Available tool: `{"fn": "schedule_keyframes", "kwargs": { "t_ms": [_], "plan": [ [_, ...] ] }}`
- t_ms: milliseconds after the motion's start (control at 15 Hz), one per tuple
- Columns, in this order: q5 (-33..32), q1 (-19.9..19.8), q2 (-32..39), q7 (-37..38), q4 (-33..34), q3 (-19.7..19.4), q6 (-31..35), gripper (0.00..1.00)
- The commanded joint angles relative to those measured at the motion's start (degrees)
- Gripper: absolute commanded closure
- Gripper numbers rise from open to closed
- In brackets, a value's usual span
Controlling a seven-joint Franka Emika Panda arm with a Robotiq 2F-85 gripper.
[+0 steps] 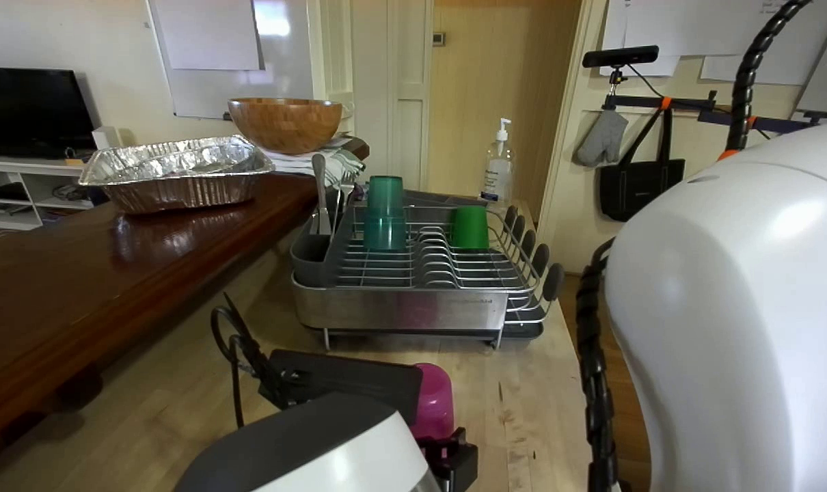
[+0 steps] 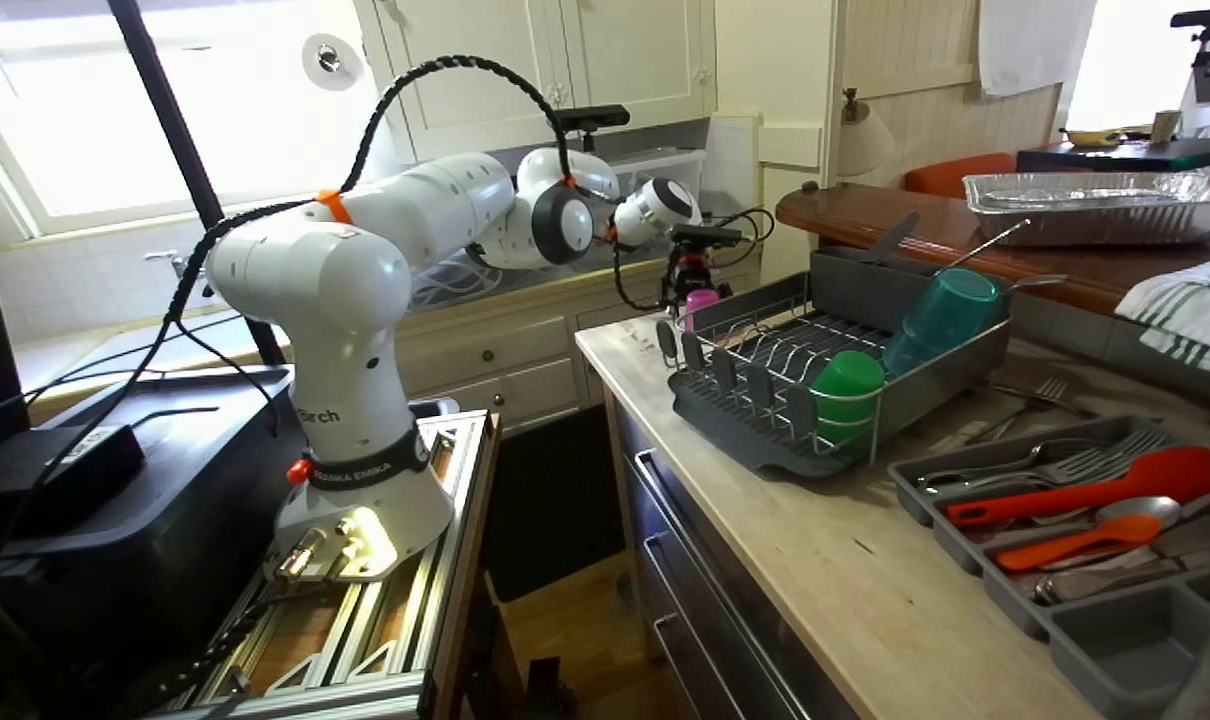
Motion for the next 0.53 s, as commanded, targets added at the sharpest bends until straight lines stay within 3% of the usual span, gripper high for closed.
{"fn": "schedule_keyframes", "kwargs": {
  "t_ms": [0,267,333,467],
  "plan": [
    [0.7,-0.8,2.6,6.2,4.4,0.1,-1.5,0.00],
    [0.7,-0.7,1.0,10.9,1.8,0.3,-0.7,0.00],
    [0.7,-0.7,1.0,11.7,1.7,0.3,-0.8,0.20],
    [0.8,-0.8,1.0,12.9,1.6,0.5,-0.7,0.32]
  ]
}}
